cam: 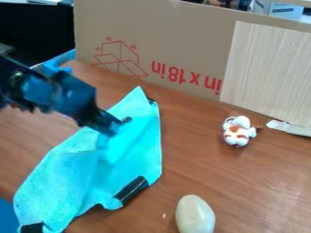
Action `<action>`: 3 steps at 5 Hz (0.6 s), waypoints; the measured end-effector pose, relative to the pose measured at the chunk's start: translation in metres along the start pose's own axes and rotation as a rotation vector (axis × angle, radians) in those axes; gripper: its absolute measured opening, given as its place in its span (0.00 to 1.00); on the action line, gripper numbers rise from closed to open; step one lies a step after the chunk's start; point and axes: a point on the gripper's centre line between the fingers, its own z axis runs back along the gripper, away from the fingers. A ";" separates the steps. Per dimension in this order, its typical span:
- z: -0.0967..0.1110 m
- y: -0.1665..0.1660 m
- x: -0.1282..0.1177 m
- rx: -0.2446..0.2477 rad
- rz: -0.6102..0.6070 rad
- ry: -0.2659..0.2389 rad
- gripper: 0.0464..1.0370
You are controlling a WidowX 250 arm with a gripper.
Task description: Unfold the cloth from right to left
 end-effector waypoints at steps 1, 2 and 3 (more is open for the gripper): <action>0.023 0.023 0.001 -0.004 0.029 -0.021 0.01; 0.045 0.047 -0.003 -0.011 0.038 -0.020 0.01; 0.062 0.072 -0.012 -0.024 0.044 -0.007 0.01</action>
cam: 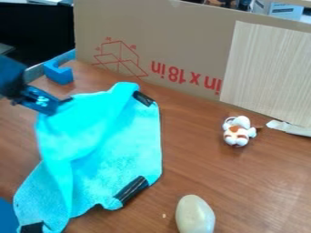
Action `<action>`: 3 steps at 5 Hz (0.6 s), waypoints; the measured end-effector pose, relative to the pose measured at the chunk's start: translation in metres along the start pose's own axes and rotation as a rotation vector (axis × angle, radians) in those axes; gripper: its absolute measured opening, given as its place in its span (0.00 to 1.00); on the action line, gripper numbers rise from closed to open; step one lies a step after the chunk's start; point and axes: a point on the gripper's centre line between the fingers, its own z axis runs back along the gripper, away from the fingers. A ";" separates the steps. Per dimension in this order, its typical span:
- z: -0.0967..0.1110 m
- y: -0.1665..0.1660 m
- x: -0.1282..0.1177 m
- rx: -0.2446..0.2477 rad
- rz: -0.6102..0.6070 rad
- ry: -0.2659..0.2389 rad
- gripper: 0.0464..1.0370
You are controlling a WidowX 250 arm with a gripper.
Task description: Unfold the cloth from right to left
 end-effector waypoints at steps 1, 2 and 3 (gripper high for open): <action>0.016 0.035 -0.004 -0.003 0.004 0.036 0.01; 0.030 0.064 -0.004 0.004 0.017 0.067 0.01; 0.041 0.086 -0.002 0.005 0.046 0.102 0.01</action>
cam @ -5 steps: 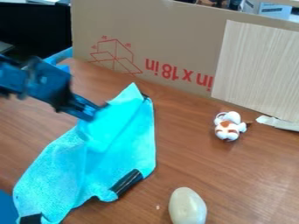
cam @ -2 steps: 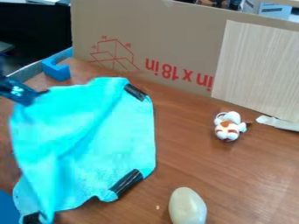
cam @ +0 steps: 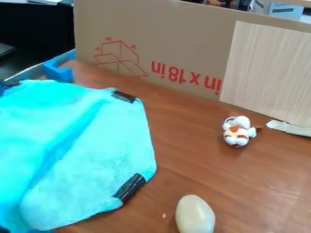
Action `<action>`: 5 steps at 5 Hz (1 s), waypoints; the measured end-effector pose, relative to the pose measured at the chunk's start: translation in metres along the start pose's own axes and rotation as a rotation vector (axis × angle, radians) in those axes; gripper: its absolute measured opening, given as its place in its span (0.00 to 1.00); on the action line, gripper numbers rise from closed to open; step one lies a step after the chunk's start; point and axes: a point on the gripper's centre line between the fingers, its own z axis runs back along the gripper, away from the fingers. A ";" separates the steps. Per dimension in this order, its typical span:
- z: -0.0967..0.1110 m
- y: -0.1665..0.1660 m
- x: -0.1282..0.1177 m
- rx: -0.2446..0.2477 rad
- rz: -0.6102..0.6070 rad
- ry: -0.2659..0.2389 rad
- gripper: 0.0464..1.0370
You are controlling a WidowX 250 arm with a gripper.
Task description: Unfold the cloth from right to left
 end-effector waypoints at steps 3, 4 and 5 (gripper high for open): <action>0.004 0.046 -0.003 0.032 0.076 0.073 0.01; 0.010 0.059 -0.010 0.059 0.120 0.070 0.01; 0.016 0.071 -0.012 0.085 0.154 0.067 0.02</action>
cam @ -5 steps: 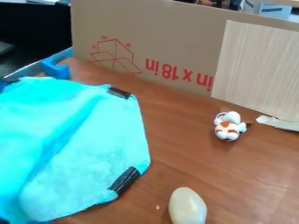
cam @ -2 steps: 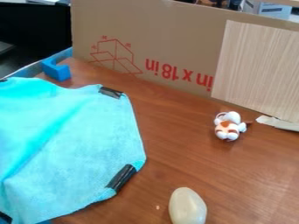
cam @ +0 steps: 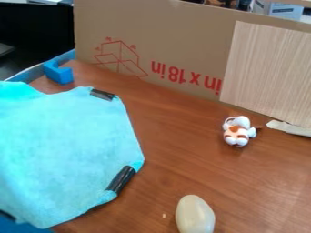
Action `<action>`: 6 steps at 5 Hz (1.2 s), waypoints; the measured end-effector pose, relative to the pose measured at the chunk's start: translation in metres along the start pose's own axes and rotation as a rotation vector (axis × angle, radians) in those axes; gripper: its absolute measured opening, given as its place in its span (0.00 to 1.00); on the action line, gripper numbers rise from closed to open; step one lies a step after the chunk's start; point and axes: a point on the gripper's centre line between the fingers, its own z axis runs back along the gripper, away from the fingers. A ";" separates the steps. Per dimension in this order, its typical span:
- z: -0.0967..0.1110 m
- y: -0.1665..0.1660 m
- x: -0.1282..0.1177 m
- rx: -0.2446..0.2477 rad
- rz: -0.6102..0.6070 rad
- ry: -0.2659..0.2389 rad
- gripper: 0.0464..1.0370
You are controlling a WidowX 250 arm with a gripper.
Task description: Unfold the cloth from right to left
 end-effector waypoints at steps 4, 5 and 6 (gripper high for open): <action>0.015 0.024 -0.015 0.192 0.092 0.118 0.95; 0.003 -0.012 -0.005 0.130 -0.014 0.117 0.96; -0.013 -0.062 -0.002 0.041 -0.148 0.119 0.96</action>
